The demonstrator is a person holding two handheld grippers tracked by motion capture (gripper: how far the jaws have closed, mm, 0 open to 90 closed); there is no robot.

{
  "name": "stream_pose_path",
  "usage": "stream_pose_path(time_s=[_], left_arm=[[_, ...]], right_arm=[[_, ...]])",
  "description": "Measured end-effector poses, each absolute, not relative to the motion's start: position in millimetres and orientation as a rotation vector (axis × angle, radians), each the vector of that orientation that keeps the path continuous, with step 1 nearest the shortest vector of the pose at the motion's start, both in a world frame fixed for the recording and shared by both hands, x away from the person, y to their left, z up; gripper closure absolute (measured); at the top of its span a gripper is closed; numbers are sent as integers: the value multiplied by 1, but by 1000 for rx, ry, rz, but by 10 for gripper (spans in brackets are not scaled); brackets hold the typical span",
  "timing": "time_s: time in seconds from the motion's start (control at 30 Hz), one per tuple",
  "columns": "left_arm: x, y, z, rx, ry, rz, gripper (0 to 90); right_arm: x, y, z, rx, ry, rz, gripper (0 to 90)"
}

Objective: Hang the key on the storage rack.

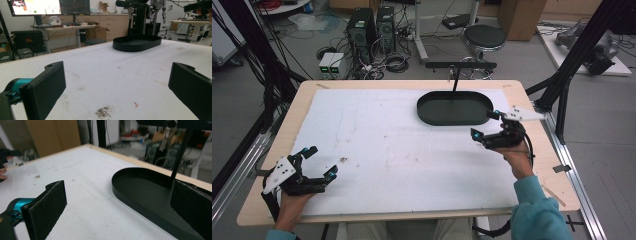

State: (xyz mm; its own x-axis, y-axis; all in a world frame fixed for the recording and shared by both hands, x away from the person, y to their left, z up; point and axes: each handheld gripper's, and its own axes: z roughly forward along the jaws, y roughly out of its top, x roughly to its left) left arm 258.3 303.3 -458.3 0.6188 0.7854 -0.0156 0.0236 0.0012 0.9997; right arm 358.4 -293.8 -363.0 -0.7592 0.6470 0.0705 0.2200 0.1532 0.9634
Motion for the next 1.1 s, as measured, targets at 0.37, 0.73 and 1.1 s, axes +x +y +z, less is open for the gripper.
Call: stream_pose_path(time_s=[0.37, 0.73, 1.1], left_arm=[[257, 303, -459, 1455, 717, 693, 17], [256, 304, -459, 1446, 703, 701, 17], [256, 304, -459, 1448, 706, 702, 17]], right_arm=[[327, -310, -426, 873, 1958, 1633, 5], [319, -308, -447, 842, 1930, 1652, 5], [317, -309, -448, 840, 1900, 1661, 5]])
